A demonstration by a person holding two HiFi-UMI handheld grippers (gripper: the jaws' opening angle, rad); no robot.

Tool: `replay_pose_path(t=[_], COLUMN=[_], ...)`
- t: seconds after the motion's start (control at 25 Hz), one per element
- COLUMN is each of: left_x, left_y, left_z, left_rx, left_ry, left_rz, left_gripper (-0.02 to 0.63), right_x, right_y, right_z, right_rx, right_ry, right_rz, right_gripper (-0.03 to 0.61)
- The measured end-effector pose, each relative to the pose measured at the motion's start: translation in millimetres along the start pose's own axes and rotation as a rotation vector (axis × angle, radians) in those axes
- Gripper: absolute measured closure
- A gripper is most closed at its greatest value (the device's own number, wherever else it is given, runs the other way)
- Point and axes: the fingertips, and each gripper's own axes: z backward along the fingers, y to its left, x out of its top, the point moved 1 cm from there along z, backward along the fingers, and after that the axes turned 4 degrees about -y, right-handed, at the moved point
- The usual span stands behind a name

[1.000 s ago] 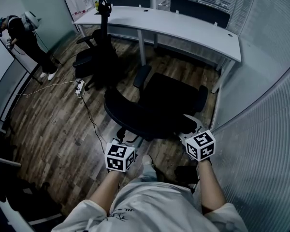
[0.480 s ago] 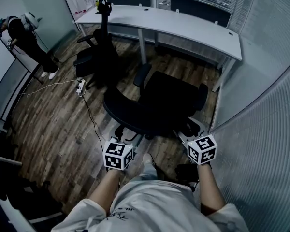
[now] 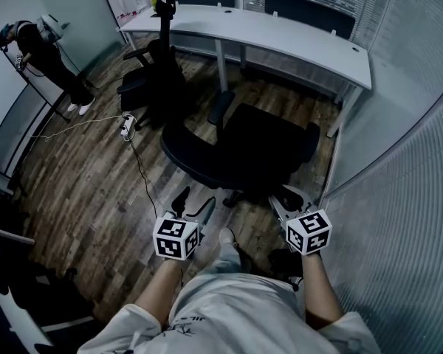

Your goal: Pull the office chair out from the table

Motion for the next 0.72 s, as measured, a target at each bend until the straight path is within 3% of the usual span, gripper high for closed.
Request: replay_pose_path(t=[0.08,0.16,0.4,0.72], left_x=[-1.6,-2.2,-5.6,-9.9], left_y=[-3.6,-6.4,-19.8,-40.9], left_z=[9.6,18.6,38.5,56.2], left_rx=[0.003,0.009,0.025,0.0], left_ry=[-0.006,-0.013,-0.032,-0.03], left_rz=[0.009,0.016,0.021,0.017], left_gripper=[0.31,0.403,0.575,0.603], right_x=[-2.8,-4.1,-5.2,-4.4], right_y=[7.4,16.2,44.9,67.6], right_z=[5.2,8.2,20.7,38.1], right_rx=[0.004,0.014,0.06,0.077], right_ry=[-0.007,-0.015,-0.033,-0.059], right_rz=[-0.005,0.0,-0.019,-0.055], right_gripper=[0.518,0.558,0.563,0.565])
